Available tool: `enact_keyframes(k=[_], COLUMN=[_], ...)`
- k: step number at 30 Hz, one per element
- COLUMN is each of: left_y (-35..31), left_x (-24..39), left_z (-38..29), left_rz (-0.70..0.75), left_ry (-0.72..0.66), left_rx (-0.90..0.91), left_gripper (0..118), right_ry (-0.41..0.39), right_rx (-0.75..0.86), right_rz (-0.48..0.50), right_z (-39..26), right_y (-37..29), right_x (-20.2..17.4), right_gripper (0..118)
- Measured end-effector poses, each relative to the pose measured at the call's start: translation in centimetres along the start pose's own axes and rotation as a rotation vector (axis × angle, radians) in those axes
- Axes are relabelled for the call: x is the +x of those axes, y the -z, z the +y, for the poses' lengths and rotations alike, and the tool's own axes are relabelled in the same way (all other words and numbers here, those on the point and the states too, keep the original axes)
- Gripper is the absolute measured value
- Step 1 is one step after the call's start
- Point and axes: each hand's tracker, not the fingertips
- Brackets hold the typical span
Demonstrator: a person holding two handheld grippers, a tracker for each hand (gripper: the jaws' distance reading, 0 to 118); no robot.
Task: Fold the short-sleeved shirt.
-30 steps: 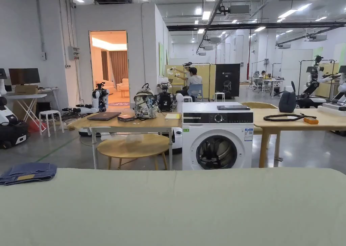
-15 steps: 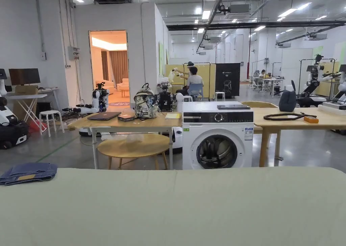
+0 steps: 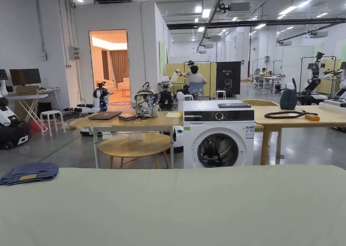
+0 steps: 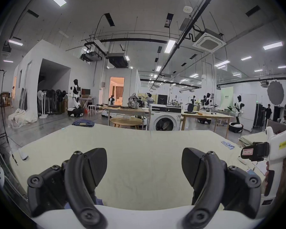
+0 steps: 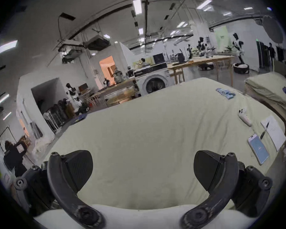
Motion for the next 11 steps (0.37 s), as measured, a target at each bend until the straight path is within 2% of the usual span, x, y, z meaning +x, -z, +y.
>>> enact_keyframes(k=[11], left_y=[0.33], left_x=[0.82], left_z=[-0.46], left_rz=[-0.024], left_ry=[0.024], left_rx=[-0.014], left_gripper=[94], right_ry=[-0.021], right_rx=[0.046], right_rz=[-0.05], right_z=[-0.44], right_y=[-0.26], right_x=[-0.08], right_gripper=[118])
